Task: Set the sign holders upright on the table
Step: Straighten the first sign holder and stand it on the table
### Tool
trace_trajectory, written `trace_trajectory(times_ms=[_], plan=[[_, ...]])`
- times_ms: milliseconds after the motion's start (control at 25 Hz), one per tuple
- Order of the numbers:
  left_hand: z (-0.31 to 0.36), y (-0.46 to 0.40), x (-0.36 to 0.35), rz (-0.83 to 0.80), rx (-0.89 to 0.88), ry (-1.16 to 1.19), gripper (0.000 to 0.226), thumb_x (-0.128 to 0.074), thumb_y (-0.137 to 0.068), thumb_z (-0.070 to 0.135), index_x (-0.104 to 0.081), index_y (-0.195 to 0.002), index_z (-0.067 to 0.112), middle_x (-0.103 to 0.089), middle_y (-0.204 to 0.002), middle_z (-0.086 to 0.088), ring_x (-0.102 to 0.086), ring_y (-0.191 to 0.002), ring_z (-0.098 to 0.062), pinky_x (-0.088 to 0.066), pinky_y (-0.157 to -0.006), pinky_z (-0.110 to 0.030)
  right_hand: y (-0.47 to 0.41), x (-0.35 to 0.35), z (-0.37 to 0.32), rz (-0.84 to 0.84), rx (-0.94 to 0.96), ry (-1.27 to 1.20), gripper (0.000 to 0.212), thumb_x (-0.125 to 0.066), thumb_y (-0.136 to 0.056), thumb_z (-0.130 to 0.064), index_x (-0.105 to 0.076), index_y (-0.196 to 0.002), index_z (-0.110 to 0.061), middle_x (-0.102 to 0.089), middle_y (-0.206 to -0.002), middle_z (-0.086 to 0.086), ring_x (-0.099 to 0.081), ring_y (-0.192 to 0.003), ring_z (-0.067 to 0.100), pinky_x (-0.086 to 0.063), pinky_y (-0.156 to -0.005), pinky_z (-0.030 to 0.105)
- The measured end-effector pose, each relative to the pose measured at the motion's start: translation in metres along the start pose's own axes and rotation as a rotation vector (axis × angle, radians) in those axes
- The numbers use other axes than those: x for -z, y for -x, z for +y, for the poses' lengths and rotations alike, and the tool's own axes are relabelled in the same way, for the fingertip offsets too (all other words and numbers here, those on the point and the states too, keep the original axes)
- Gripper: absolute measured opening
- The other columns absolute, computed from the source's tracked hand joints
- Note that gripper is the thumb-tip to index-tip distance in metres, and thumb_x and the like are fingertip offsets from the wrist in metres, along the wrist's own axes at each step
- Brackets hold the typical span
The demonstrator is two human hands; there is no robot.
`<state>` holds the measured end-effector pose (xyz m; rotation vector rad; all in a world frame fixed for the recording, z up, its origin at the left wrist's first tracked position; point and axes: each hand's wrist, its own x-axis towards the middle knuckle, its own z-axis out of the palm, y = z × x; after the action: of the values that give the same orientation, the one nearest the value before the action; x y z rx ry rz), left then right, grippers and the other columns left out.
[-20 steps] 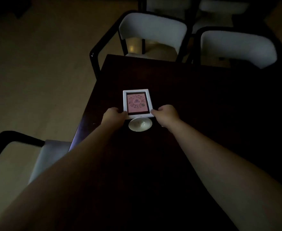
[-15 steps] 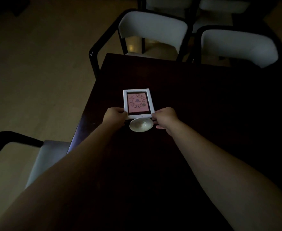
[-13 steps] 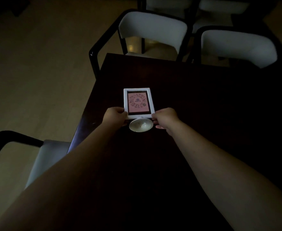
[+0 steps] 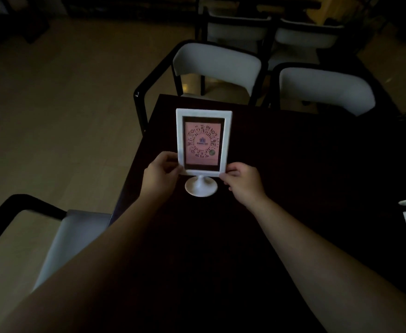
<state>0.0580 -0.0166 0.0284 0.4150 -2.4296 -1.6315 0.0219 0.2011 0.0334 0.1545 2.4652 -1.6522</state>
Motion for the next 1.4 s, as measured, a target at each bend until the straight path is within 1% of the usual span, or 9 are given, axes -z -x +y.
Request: trace_trajectory(times_ms=[280, 600, 680, 760, 880, 960, 1080, 1240, 1400], plan=[[-0.024, 0.035, 0.001, -0.042, -0.046, -0.048, 0.023, -0.074, -0.086, 0.02, -0.064, -0.095, 0.039, -0.074, -0.09, 0.026, -0.071, -0.08, 0.003, -0.052, -0.059, -0.016, 0.031, -0.009, 0.037, 0.044, 0.034, 0.047, 0.011, -0.078, -0.082, -0.017, -0.071, -0.09, -0.018, -0.075, -0.085, 0.006, -0.071, -0.076, 0.02, -0.055, -0.07, 0.037], [-0.04, 0.052, -0.013, -0.072, -0.024, -0.027, 0.021, -0.074, -0.089, 0.021, -0.064, -0.095, 0.038, -0.074, -0.093, 0.016, -0.069, -0.084, 0.005, -0.05, -0.058, -0.01, 0.038, -0.012, 0.063, 0.049, 0.011, 0.096, 0.01, -0.076, -0.084, -0.016, -0.069, -0.089, -0.022, -0.074, -0.087, -0.001, -0.07, -0.081, 0.013, -0.056, -0.073, 0.035], [-0.039, 0.052, -0.014, -0.079, -0.014, -0.026, 0.023, -0.075, -0.088, 0.025, -0.063, -0.101, 0.039, -0.074, -0.098, 0.016, -0.069, -0.089, 0.003, -0.055, -0.065, -0.014, 0.038, -0.011, 0.063, 0.052, -0.003, 0.071, 0.01, -0.076, -0.084, -0.018, -0.07, -0.091, -0.021, -0.074, -0.088, -0.001, -0.07, -0.083, 0.014, -0.055, -0.073, 0.034], [-0.04, 0.055, -0.014, -0.126, 0.024, -0.116, 0.046, -0.077, -0.085, 0.032, -0.056, -0.125, 0.034, -0.069, -0.122, 0.009, -0.063, -0.113, -0.005, -0.056, -0.089, -0.029, 0.043, -0.011, 0.064, 0.051, -0.046, 0.074, 0.019, -0.077, -0.084, -0.023, -0.07, -0.102, -0.018, -0.073, -0.099, -0.001, -0.069, -0.092, 0.016, -0.053, -0.077, 0.033], [-0.048, 0.075, -0.017, -0.264, -0.005, -0.582, 0.09, -0.067, -0.085, 0.055, -0.025, -0.155, 0.017, -0.034, -0.16, -0.007, -0.021, -0.15, -0.024, -0.025, -0.118, -0.05, 0.069, -0.015, 0.073, 0.094, -0.052, 0.37, 0.041, -0.074, -0.085, -0.032, -0.066, -0.123, -0.017, -0.065, -0.119, 0.005, -0.06, -0.111, 0.02, -0.047, -0.086, 0.03], [-0.053, 0.095, -0.023, -0.297, -0.15, -0.809, 0.09, -0.05, -0.088, 0.065, -0.017, -0.157, 0.016, -0.024, -0.164, -0.008, -0.005, -0.152, -0.024, -0.011, -0.122, -0.047, 0.089, -0.019, 0.08, 0.072, 0.138, 0.587, 0.041, -0.069, -0.09, -0.031, -0.065, -0.126, -0.013, -0.064, -0.128, 0.008, -0.051, -0.124, 0.022, -0.045, -0.096, 0.033], [-0.061, 0.111, -0.033, -0.375, -0.28, -0.948, 0.081, -0.028, -0.092, 0.067, -0.013, -0.158, 0.022, -0.018, -0.166, -0.004, 0.003, -0.152, -0.024, -0.004, -0.122, -0.05, 0.101, -0.027, 0.086, -0.026, 0.356, 0.72, 0.042, -0.061, -0.095, -0.027, -0.059, -0.135, -0.012, -0.059, -0.141, 0.005, -0.041, -0.137, 0.024, -0.042, -0.107, 0.044], [-0.065, 0.111, -0.04, -0.445, -0.323, -1.052, 0.075, -0.011, -0.093, 0.062, -0.011, -0.158, 0.024, -0.009, -0.168, -0.001, 0.012, -0.151, -0.024, 0.001, -0.12, -0.054, 0.098, -0.035, 0.088, -0.119, 0.398, 0.865, 0.044, -0.047, -0.101, -0.03, -0.051, -0.142, -0.017, -0.048, -0.152, 0.0, -0.029, -0.145, 0.026, -0.033, -0.111, 0.046], [-0.068, 0.108, -0.045, -0.454, -0.316, -1.055, 0.072, -0.016, -0.095, 0.058, -0.006, -0.159, 0.024, -0.001, -0.168, -0.002, 0.013, -0.151, -0.025, 0.004, -0.12, -0.053, 0.091, -0.035, 0.091, -0.13, 0.384, 0.921, 0.045, -0.043, -0.101, -0.03, -0.047, -0.145, -0.019, -0.045, -0.154, -0.002, -0.027, -0.147, 0.026, -0.031, -0.113, 0.045]])
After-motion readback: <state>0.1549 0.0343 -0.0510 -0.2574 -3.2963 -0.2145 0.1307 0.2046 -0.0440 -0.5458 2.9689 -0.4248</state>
